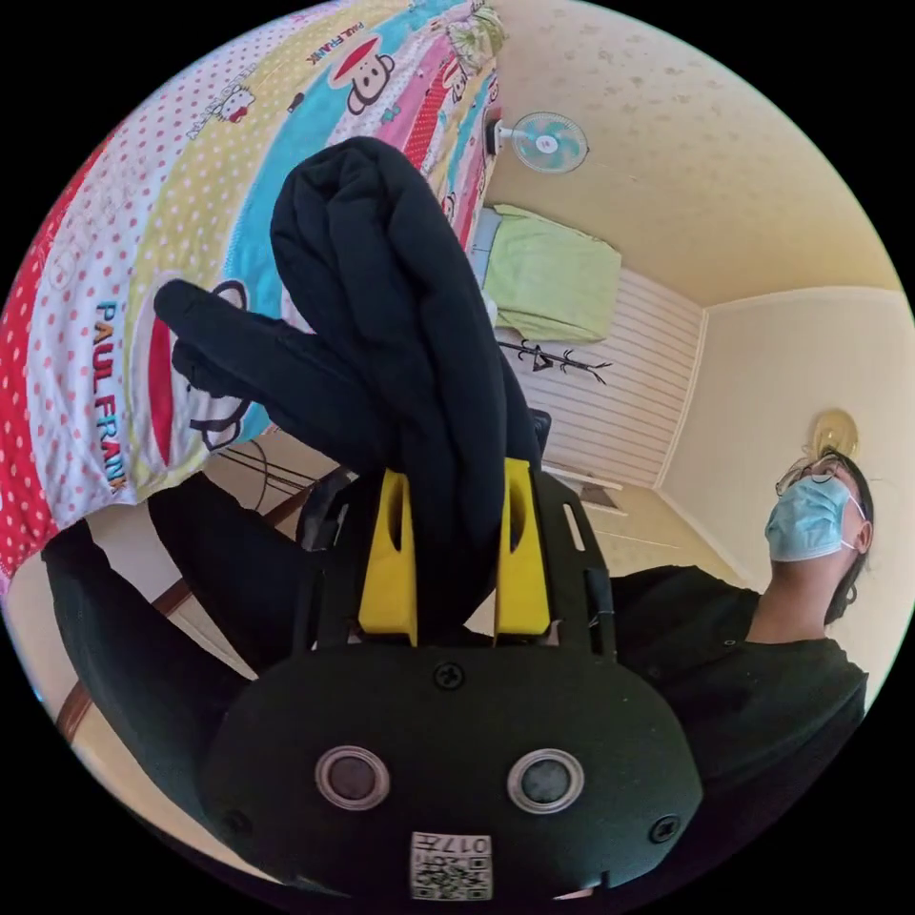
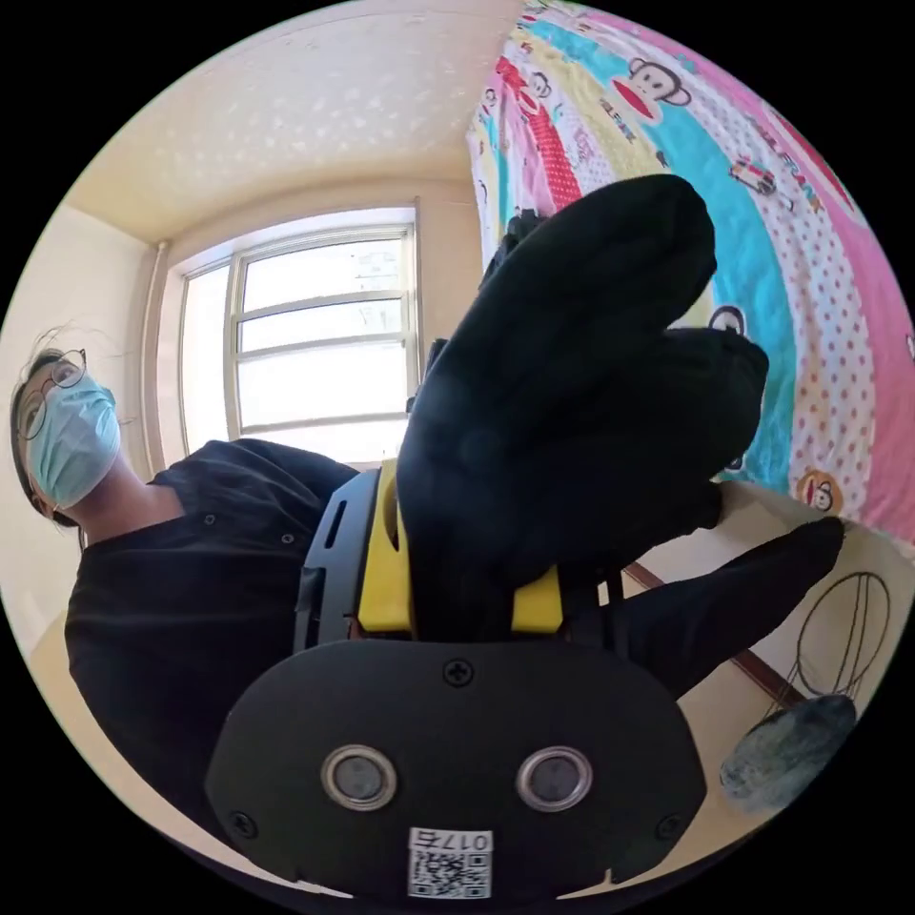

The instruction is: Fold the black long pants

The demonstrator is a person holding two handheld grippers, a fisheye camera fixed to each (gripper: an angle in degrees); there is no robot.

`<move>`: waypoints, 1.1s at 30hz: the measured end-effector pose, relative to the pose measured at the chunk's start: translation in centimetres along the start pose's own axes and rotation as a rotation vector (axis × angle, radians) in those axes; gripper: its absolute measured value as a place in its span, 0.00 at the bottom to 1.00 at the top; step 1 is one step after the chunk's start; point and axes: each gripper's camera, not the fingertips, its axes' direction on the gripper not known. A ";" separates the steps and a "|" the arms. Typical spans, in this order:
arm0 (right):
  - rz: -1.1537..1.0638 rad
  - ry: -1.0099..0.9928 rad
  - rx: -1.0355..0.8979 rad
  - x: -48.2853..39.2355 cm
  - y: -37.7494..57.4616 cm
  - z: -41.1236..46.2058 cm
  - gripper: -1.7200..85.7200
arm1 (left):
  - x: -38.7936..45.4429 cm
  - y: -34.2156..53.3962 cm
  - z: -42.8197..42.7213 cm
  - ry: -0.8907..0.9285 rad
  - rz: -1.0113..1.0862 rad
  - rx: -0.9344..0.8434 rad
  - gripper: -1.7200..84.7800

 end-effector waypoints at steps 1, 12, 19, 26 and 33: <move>-0.052 0.014 -0.004 -1.7 -0.1 -2.8 0.17 | 2.2 -1.2 2.2 0.011 0.043 0.006 0.17; 0.002 0.140 -0.014 9.0 -4.8 -17.3 0.21 | 5.7 -12.0 19.6 -0.297 0.165 0.163 0.19; 0.578 0.716 0.049 25.1 -2.7 -12.9 0.16 | -13.1 -18.0 30.0 -0.420 -0.406 0.069 0.21; 0.216 1.002 0.232 16.1 -6.0 -3.0 0.06 | -9.0 -16.0 30.6 -0.546 -0.333 -0.033 0.20; 0.000 1.573 -0.331 30.0 -13.4 13.6 0.03 | -3.8 -8.2 26.2 -0.808 -0.293 -0.172 0.12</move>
